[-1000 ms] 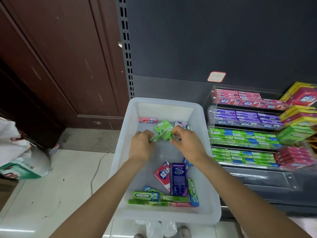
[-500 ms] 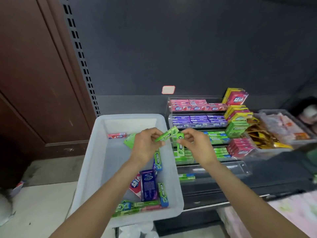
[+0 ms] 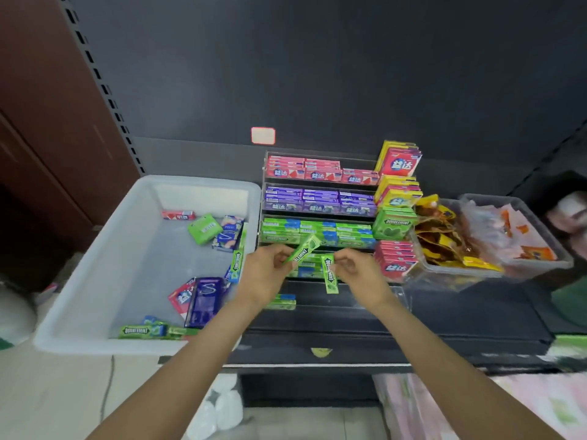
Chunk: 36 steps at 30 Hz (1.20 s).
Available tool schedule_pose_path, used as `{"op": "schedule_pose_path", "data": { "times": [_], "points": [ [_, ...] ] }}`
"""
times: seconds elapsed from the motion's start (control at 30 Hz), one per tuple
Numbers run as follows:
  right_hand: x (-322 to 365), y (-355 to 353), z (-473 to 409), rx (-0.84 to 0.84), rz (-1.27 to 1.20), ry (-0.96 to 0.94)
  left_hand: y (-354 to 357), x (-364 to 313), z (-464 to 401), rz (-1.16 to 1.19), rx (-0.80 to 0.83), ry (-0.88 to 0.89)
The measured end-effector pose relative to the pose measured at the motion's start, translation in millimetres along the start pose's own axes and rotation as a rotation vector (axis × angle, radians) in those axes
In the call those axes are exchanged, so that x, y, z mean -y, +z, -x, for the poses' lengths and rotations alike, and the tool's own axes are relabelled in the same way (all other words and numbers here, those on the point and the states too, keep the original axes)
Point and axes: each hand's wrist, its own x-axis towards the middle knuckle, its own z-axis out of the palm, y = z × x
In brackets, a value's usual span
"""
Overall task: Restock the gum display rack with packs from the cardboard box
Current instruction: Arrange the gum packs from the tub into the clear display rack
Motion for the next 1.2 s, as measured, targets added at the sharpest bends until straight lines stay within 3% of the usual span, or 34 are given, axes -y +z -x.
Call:
{"op": "schedule_pose_path", "data": {
  "times": [0.2, 0.43, 0.53, 0.77, 0.9, 1.2],
  "points": [
    [-23.0, 7.0, 7.0, 0.086, 0.089, -0.002, 13.3, 7.6, 22.8, 0.014, -0.059, -0.118],
    [-32.6, 17.0, 12.2, 0.061, -0.038, -0.009, 11.5, 8.4, 35.0, 0.017, -0.079, -0.148],
    [-34.7, 17.6, 15.5, 0.042, -0.044, -0.101, 8.9, 6.7, 37.6, 0.012, -0.079, -0.138],
    [-40.5, 24.4, 8.4, 0.082, 0.586, -0.407, -0.8, 7.3, 40.5, 0.003, -0.083, -0.118],
    [-41.6, 38.6, 2.4, 0.172, 0.862, -0.444, -5.8, 8.4, 43.8, -0.014, -0.079, -0.117],
    [-36.8, 55.1, 4.0, 0.391, 0.636, -0.257, -13.9, 9.8, 46.3, -0.016, -0.095, -0.111]
  ]
}}
